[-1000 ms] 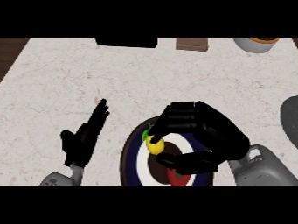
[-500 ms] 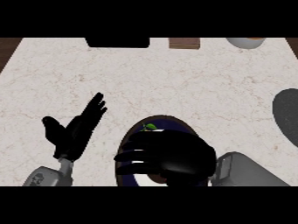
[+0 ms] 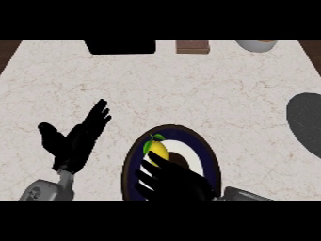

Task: Pick the tomato from the plate and place it in the pan

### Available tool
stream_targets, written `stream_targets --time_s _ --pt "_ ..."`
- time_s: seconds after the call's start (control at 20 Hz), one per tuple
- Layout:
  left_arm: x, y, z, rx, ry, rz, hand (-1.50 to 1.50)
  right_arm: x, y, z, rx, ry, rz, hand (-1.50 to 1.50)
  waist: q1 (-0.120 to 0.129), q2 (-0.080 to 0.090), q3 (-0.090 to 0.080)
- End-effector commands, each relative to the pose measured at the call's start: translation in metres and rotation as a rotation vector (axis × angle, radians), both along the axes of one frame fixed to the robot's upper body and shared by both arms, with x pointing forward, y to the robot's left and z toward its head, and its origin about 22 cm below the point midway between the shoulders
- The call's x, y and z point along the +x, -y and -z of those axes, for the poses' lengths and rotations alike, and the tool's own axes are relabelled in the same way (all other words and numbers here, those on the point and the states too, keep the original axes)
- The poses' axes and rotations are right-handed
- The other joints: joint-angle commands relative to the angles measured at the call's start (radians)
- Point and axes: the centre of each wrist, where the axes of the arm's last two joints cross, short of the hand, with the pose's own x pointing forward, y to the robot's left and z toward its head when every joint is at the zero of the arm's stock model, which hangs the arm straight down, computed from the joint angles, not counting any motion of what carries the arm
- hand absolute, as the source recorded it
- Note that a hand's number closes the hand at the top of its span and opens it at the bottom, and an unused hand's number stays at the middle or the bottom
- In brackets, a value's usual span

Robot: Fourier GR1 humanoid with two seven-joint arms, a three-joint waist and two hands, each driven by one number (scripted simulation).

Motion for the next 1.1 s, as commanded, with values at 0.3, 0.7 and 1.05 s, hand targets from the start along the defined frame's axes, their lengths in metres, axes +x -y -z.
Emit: stream_targets --time_s 0.3,0.7,1.05 --pt "-0.006 0.005 0.0 -0.003 0.02 0.004 0.0 -0.105 -0.044 0.035 -0.409 0.221 0.167 -1.5 0.003 0.016 0.004" --pt "-0.002 -0.007 -0.017 0.02 0.012 0.025 0.0 -0.119 -0.045 0.047 -0.379 0.226 0.25 -1.5 0.017 0.022 0.005" --pt "-0.003 -0.009 -0.029 0.003 0.03 0.025 0.0 -0.09 -0.031 0.059 -0.396 0.362 0.247 -1.5 0.028 0.023 0.005"
